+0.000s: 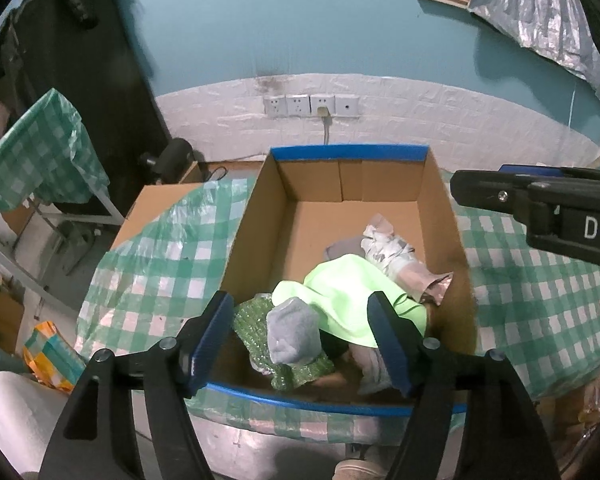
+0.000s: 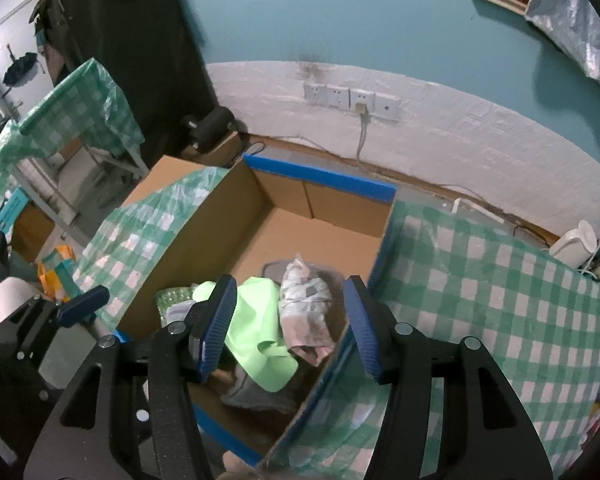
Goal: Organize soft objects
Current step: 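Open both tools to drop the beanie and lime-green cloth into the box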
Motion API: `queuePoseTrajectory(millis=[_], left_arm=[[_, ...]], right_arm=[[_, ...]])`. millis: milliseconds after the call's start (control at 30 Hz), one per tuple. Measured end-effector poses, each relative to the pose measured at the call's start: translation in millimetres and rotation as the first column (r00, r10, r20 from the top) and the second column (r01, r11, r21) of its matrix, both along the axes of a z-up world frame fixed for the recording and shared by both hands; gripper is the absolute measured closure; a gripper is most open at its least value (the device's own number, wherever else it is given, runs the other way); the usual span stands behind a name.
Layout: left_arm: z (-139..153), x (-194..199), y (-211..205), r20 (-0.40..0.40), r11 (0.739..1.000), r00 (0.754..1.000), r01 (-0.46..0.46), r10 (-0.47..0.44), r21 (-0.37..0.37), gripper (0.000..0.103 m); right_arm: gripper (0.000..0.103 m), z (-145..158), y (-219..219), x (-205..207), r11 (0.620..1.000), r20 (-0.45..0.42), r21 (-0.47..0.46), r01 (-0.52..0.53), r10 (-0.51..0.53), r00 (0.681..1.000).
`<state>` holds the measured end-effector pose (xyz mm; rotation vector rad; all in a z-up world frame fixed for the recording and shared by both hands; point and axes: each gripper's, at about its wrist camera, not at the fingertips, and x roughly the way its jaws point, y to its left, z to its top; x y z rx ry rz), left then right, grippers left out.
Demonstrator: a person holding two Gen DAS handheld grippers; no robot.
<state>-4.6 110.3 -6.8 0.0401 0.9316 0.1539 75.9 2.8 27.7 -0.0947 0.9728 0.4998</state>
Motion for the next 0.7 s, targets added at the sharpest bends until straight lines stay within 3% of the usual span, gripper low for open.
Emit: queuePoseTrajectory(millis=[300,567,700], left_arm=[[17.3,-14.0,-11.5,0.044,1.000,0.999,0.026,-0.027,0.007,0.026],[25.6,-18.4,-24.5,0.060,0.998,0.996,0.068,-0.067,-0.018,0.018],[25.5,-21.4,-35.2,0.058,0.996,0.995,0.087,-0.087,0.008,0.017]], right_arm=[[0.044,27.1,-12.4,-24.4,1.000,0.062,0.004,0.003,-0.004,0.998],[0.043,33.9,-35.9,-46.3,0.999,0.086,-0.005,0.038,-0.038,0.996],[0.043,37.3,-49.1,-51.0,0.998,0.099,-0.009,0.059,-0.058,0.993]])
